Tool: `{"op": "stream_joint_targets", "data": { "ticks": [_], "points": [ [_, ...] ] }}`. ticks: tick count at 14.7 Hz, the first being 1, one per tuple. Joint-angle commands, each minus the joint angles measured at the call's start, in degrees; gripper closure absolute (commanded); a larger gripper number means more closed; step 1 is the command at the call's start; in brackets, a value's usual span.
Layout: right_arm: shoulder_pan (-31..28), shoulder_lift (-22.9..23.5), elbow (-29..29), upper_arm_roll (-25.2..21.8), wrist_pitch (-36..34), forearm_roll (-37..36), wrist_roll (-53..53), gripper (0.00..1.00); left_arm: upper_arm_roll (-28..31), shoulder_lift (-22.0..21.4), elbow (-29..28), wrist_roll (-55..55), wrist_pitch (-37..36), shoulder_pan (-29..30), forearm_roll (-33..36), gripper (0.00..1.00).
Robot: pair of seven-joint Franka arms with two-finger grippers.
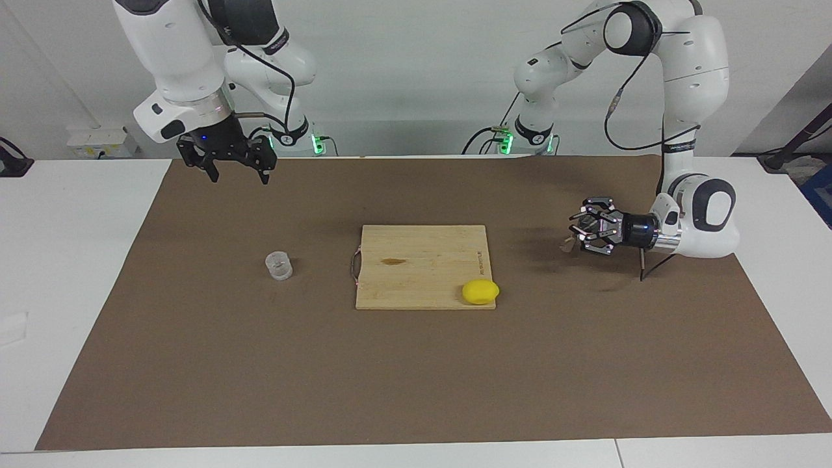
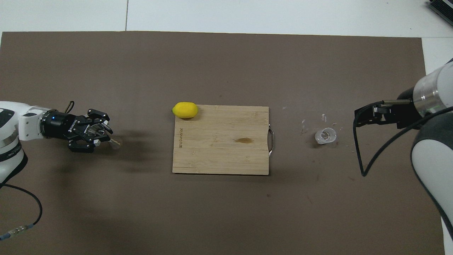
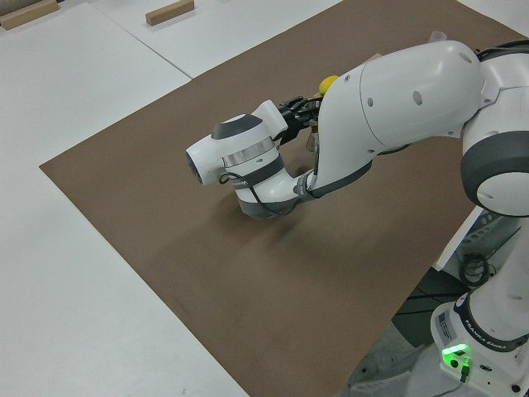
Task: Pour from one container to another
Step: 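Lift the metal cup with the left gripper toward the cutting board, then lower the metal cup onto the cutting board and open the left gripper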
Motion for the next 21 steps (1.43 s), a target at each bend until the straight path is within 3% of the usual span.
{"op": "stream_joint_targets", "data": {
  "ticks": [1,3,10,16,21],
  "points": [
    [-0.8,-0.6,-0.1,0.2,-0.6,0.4,-1.5,0.0,0.8,-1.1,-1.0,-1.5,1.6,-4.4,-3.2,0.9],
    [-0.7,-0.6,-0.1,0.2,-0.5,0.4,-1.5,0.0,0.8,-1.4,-1.5,-3.3,3.2,-6.4,-5.0,1.0],
    [-0.8,-0.6,-0.1,0.2,-0.5,0.4,-1.5,0.0,0.7,-2.4,-2.8,-7.9,10.3,-14.1,-10.3,1.0],
    [-0.9,-0.5,-0.1,0.0,-0.4,0.5,-0.9,0.0,0.4,-4.6,-2.4,-12.3,21.8,-24.7,-18.8,1.0],
    [-0.9,-0.5,-0.1,0.0,-0.3,0.5,-0.9,0.0,0.3,-5.4,-2.7,-10.2,27.2,-31.8,-26.0,1.0]
  ]
}}
